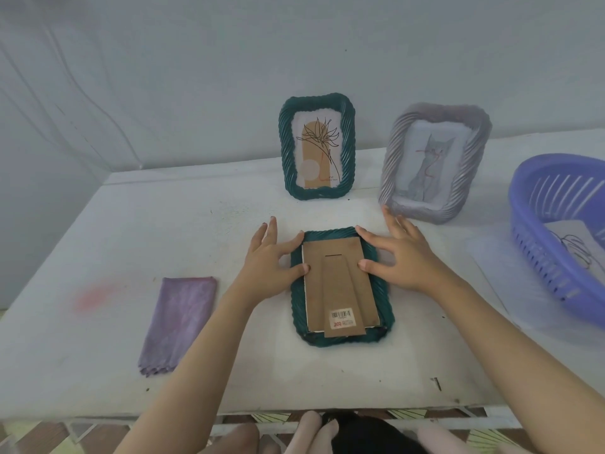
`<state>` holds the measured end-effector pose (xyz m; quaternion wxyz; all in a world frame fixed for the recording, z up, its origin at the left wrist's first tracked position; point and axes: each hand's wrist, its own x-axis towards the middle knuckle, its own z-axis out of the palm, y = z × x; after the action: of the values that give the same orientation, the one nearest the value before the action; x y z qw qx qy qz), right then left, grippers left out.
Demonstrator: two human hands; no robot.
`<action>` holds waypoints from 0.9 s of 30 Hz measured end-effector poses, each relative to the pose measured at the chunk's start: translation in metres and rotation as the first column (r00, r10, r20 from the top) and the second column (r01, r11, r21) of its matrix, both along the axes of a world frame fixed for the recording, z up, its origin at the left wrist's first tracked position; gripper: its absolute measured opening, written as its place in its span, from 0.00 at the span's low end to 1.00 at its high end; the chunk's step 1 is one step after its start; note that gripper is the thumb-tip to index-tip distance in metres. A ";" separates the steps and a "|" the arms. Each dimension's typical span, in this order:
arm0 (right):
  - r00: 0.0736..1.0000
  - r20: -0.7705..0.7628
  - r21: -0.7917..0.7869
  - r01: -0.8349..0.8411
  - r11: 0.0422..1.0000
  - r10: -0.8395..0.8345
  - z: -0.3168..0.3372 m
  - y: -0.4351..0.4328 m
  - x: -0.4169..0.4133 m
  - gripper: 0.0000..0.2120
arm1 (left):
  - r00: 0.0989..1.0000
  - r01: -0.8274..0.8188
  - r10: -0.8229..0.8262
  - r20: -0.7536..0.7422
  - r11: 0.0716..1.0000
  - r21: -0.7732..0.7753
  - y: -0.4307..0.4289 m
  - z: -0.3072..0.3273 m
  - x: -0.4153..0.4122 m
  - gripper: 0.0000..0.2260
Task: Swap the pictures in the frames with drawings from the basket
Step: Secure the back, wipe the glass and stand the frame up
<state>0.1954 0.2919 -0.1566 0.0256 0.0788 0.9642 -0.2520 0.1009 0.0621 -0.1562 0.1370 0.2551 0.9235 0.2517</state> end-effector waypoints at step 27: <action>0.996 -0.023 -0.131 0.087 0.988 -0.091 -0.004 -0.001 -0.013 0.18 | 0.945 -0.325 0.319 0.065 0.914 0.242 0.024 -0.003 0.003 0.07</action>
<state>0.1825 0.2911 -0.1602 0.0054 0.1163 0.9415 -0.3162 0.1038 0.0864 -0.1594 0.0716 0.1117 0.9121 0.3879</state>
